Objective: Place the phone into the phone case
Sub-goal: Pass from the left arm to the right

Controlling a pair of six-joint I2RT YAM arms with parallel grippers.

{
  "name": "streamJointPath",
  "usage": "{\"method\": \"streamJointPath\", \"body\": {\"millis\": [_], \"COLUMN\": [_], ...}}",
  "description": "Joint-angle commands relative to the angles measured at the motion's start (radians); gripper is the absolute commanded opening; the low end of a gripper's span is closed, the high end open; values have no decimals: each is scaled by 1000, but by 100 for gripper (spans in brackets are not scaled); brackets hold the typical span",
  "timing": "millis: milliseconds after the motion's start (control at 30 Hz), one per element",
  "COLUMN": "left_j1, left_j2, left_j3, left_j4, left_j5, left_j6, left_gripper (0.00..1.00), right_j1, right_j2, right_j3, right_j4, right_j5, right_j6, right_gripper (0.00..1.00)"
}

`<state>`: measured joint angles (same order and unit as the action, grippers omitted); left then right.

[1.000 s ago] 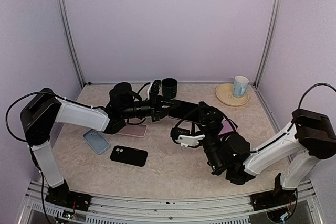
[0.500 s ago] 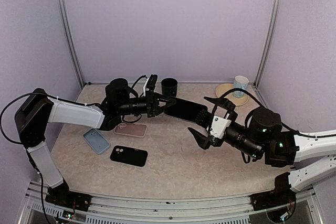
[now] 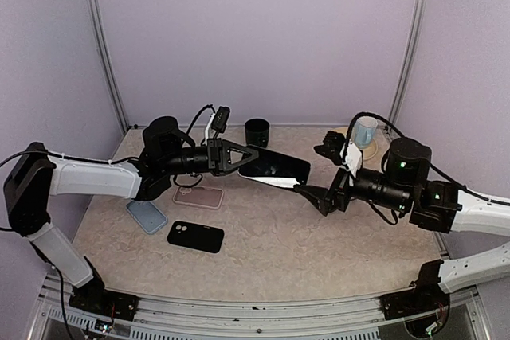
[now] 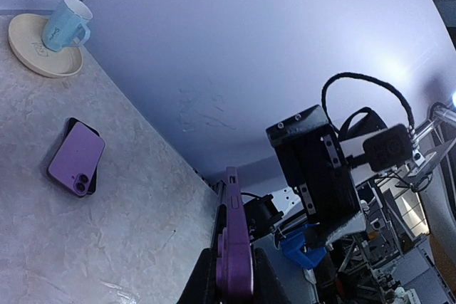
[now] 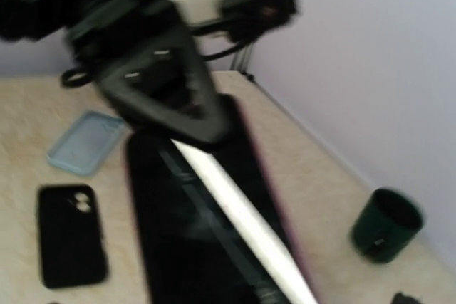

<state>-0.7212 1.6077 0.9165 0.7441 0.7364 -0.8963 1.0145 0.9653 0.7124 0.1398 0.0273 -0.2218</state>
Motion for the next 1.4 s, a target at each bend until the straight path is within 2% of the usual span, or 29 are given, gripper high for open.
{"method": "streamJointPath", "body": {"millis": [0,100,367,567,933,1133,1367], "left_j1": [3,3,3,3,4,5,14], "left_j2": [-81,-101,-91,-75,-8,31,61], "left_j3": [-50,-81,-162,-184,-165,-146,-134], "left_j4": [69,109,312,427,459,447,465], "left_j5": [-26,-47,-82,-104,-122,-107,-101], "left_j6": [71,71,14,-43,-81,-112,-142], "left_gripper": [0,0,0,0,0,0,0], "right_j1": [-101,-155,-225,-262,-267,-266,-267], "right_j2": [-11,-7,103,186,368,404,415], "right_j3": [10,-4,3,8,38,63,70], "right_j4": [66,120,219,279,505,509,510], "right_j5": [-262,-293,-511,-568,-732,-758,-792], "right_j6": [293,411,700,880,1065,1070,1067], "right_gripper": [99,98,95,93,81,73,68]}}
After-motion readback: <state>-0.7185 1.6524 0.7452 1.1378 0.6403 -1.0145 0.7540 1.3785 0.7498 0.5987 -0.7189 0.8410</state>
